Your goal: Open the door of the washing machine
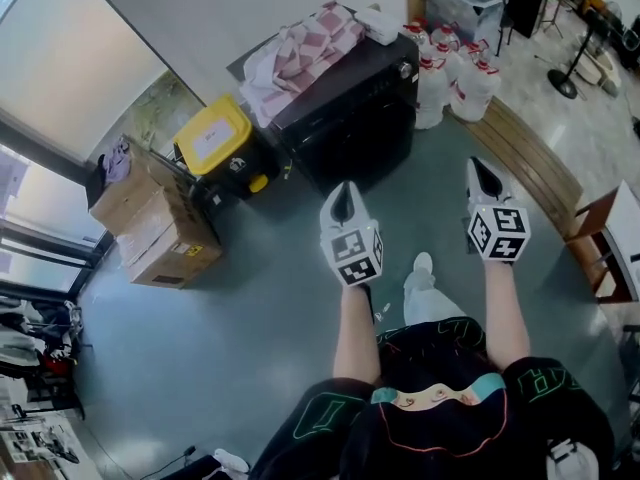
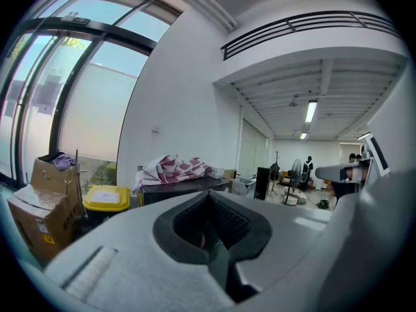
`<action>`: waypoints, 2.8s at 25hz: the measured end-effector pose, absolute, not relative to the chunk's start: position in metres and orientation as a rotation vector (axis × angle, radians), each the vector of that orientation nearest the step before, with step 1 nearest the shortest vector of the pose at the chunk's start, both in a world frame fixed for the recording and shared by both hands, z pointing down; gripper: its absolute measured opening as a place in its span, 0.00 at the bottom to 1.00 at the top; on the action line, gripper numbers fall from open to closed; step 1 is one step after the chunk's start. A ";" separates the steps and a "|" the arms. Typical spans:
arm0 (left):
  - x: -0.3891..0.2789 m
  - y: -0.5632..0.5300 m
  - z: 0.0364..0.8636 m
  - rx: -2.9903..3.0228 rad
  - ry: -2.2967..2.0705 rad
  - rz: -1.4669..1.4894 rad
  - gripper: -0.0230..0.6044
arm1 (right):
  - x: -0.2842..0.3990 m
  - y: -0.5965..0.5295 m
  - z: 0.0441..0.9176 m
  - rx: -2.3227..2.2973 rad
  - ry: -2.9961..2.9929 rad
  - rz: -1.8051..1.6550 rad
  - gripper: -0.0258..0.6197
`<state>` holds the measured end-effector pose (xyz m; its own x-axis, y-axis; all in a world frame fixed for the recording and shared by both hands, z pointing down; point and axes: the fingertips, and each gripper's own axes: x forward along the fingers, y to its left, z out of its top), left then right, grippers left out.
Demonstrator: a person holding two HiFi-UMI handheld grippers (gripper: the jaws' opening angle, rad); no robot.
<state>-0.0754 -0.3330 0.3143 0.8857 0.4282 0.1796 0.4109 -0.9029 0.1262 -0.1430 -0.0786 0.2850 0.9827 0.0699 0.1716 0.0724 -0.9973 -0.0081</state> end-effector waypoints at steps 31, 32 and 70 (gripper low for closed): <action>0.201 -0.167 0.371 3.068 0.614 0.617 0.05 | 0.155 0.085 0.356 -2.961 0.034 -0.405 0.04; 0.210 -0.168 0.373 3.060 0.613 0.620 0.05 | 0.167 0.082 0.352 -2.970 0.058 -0.406 0.04; 0.213 -0.297 0.654 2.952 0.672 1.500 0.31 | 0.253 -0.145 0.564 -3.028 1.803 -1.437 0.23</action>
<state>0.2127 -0.2967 0.6539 0.5332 0.2382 0.8118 0.4472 -0.8939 -0.0314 0.2525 -0.1448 0.5644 0.3442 -0.4408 0.8290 -0.9065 -0.3859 0.1712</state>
